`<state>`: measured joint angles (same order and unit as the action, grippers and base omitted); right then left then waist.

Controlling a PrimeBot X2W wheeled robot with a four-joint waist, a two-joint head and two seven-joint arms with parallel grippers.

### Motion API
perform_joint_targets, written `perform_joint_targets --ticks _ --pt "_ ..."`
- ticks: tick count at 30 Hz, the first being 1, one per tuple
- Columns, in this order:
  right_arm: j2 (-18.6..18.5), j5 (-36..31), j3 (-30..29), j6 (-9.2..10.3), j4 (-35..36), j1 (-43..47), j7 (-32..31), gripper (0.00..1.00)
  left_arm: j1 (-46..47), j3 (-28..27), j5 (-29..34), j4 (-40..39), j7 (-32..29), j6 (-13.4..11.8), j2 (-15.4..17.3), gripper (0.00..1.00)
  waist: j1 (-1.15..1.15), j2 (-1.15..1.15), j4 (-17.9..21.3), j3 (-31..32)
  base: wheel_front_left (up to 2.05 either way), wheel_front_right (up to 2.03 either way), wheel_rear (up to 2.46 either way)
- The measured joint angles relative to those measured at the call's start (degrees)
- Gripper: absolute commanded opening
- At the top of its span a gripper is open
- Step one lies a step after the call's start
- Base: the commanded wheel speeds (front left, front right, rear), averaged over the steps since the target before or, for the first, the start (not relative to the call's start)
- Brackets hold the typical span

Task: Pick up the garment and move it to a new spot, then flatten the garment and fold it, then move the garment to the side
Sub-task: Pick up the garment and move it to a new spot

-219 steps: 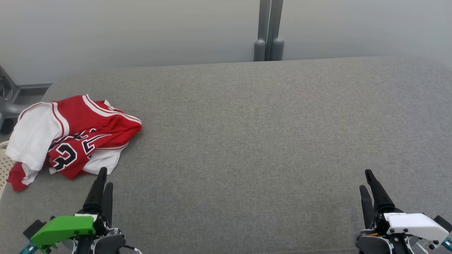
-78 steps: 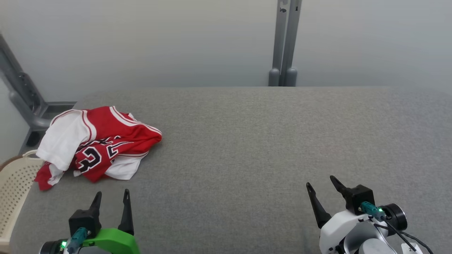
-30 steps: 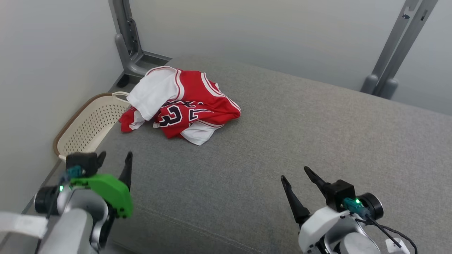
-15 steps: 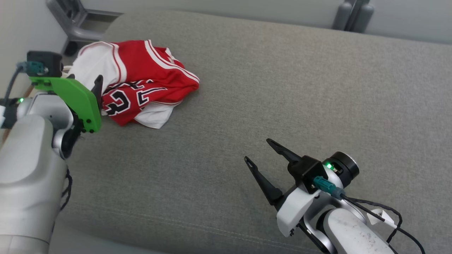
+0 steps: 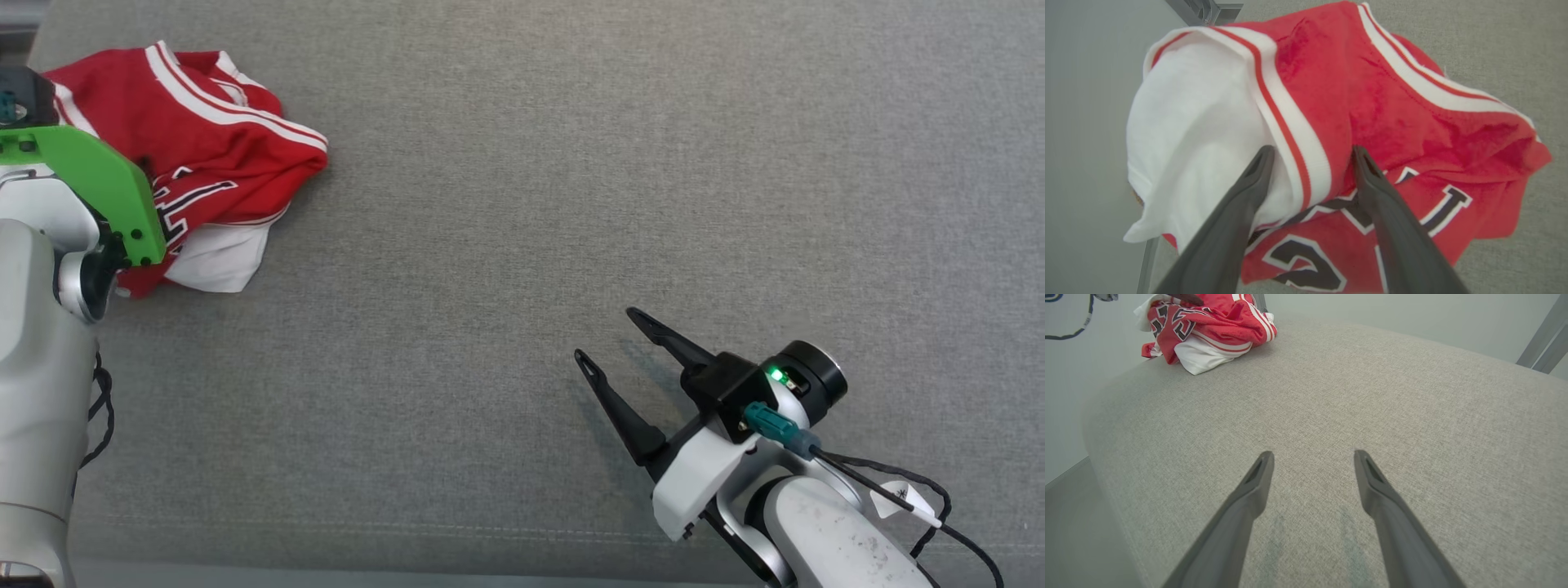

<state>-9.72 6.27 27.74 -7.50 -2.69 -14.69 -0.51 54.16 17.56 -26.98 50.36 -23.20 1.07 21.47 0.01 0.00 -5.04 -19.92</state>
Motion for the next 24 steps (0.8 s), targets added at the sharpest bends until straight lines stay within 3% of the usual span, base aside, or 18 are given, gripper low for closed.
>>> perform_joint_targets --ticks 1,2,8,17,24 --pt "0.0 0.0 0.0 0.00 -0.1 0.0 0.0 1.00 0.0 0.1 0.0 0.3 0.0 -0.4 0.0 0.41 0.00 0.00 0.5 -0.3 0.00 0.00 0.00" --pt "0.1 0.0 -0.1 0.00 -0.1 0.1 0.1 1.00 0.0 0.1 0.3 0.5 0.4 -0.8 0.0 0.00 0.00 0.00 0.9 -0.5 0.00 0.00 0.00" --pt "1.2 0.2 0.2 0.00 -1.7 0.6 0.7 1.00 0.2 1.1 1.5 0.4 3.5 -1.6 -0.1 0.00 0.00 0.00 2.0 0.8 0.00 0.00 0.00" --pt "2.9 1.8 1.2 -0.01 -5.3 2.9 2.4 1.00 2.2 3.0 2.4 -4.4 10.0 0.8 -1.1 0.00 -0.01 0.00 3.1 7.1 0.00 0.00 0.00" --pt "4.3 2.7 1.1 0.00 -7.5 3.9 3.4 1.00 3.6 4.6 2.4 -9.0 12.5 2.3 -3.8 0.00 -0.01 0.00 7.5 11.2 0.00 0.00 0.00"
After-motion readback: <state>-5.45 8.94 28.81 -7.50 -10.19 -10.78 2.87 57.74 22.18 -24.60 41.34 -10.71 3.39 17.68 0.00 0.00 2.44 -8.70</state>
